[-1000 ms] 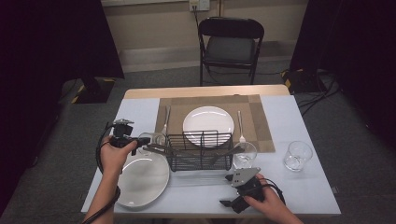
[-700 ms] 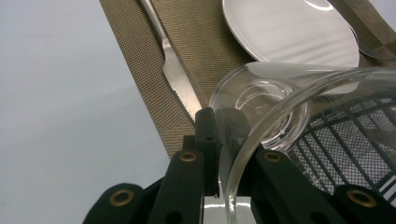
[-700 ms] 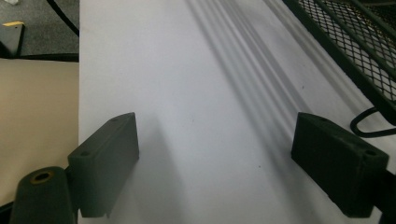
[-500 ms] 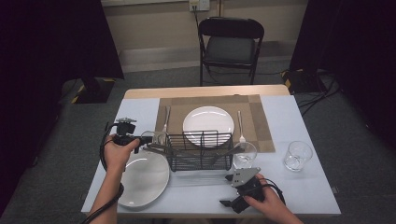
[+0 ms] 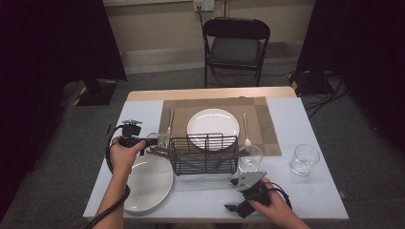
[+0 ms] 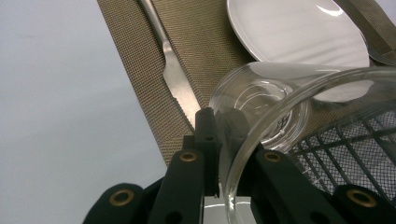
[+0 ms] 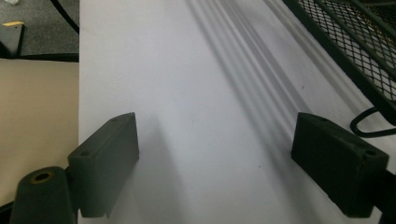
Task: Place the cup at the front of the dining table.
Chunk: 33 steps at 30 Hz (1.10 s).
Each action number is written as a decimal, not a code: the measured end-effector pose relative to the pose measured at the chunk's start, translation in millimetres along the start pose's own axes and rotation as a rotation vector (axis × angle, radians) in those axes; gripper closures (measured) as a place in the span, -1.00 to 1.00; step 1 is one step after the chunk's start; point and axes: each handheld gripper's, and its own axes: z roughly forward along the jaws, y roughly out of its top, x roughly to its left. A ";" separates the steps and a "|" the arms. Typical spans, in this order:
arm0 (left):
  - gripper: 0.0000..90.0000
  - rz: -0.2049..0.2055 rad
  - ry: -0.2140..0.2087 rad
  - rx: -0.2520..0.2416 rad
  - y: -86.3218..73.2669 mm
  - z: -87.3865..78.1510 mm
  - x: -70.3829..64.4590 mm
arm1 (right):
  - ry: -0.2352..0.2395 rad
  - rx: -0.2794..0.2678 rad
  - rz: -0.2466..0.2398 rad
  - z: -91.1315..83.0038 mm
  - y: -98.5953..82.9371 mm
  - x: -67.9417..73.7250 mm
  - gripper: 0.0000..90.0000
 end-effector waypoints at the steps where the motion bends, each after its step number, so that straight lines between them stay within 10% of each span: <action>1: 0.90 0.000 0.003 0.004 0.1 0.5 0.2 | 0.000 0.000 0.000 0.0 0.0 0.0 -0.69; 33: 0.89 -0.007 0.004 0.023 5.3 19.2 1.6 | 0.000 -0.001 -0.002 0.1 -0.1 -0.1 -0.69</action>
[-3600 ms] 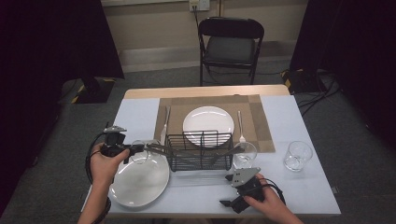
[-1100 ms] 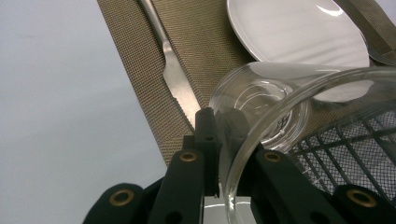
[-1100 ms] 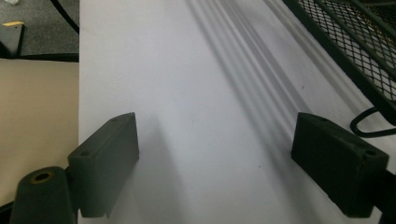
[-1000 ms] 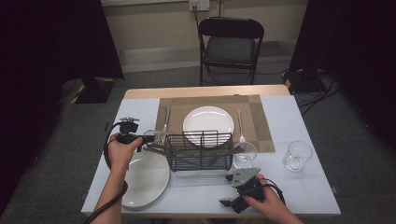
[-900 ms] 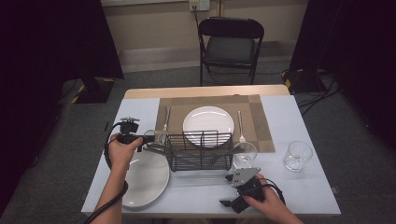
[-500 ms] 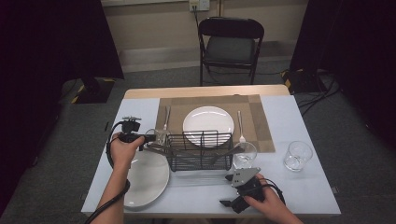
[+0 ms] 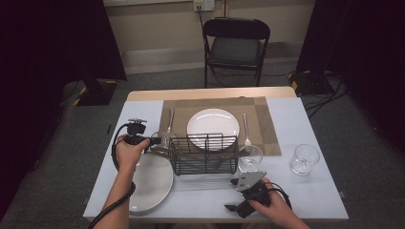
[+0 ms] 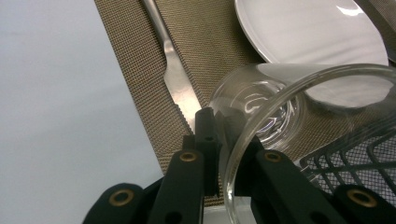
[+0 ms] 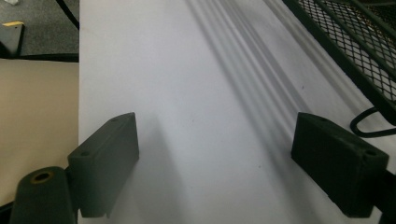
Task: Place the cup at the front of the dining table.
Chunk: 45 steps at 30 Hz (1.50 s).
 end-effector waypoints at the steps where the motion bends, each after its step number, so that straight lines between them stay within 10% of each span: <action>1: 0.89 0.003 0.000 0.004 0.0 0.5 0.3 | 0.000 0.000 0.002 -0.1 0.1 0.1 -0.69; 45: 0.88 0.008 0.007 0.001 5.2 7.3 -4.6 | 0.000 0.000 0.000 0.0 0.0 0.0 -0.69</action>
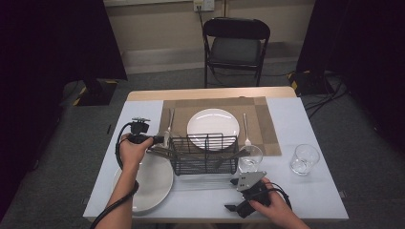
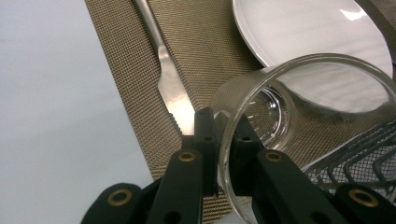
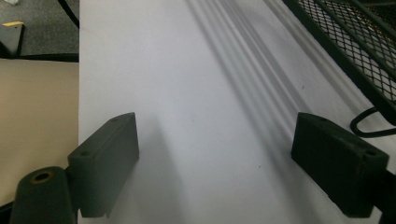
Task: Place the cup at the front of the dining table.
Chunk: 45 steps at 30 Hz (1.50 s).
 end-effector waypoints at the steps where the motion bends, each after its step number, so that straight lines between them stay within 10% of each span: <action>1: 0.88 0.000 -0.001 -0.001 0.3 0.1 -0.5 | -0.001 0.000 0.000 0.0 0.0 0.0 -0.69; 45: 0.84 0.010 -0.020 -0.048 13.1 -6.6 -8.2 | -0.002 0.000 0.000 0.0 0.0 0.3 -0.69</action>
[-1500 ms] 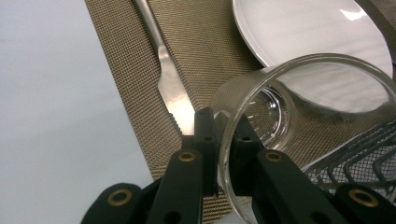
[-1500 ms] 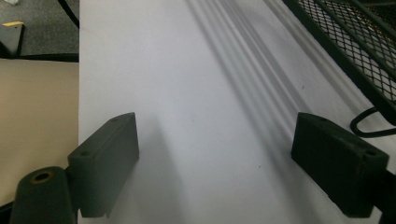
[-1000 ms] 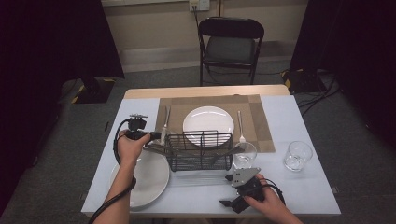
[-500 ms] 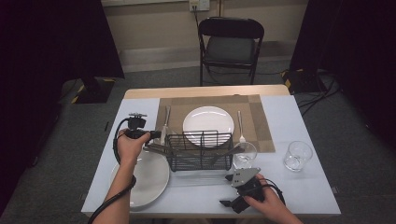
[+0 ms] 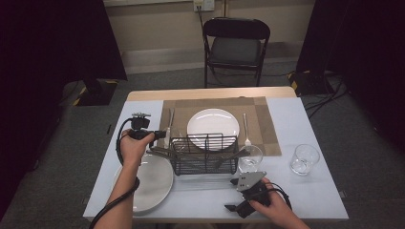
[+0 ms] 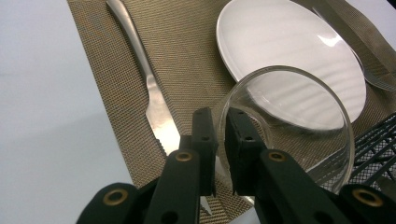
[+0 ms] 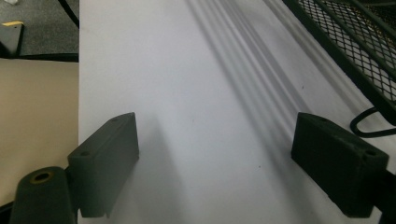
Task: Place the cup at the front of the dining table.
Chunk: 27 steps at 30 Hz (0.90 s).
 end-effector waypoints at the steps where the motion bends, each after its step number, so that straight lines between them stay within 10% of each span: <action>1: 0.84 -0.002 0.001 -0.003 -0.2 0.1 0.3 | 0.000 0.001 0.001 -0.1 0.0 0.1 -0.69; 27: 0.82 0.005 -0.007 -0.029 3.1 7.1 -2.6 | 0.000 0.000 0.000 0.0 0.0 0.0 -0.69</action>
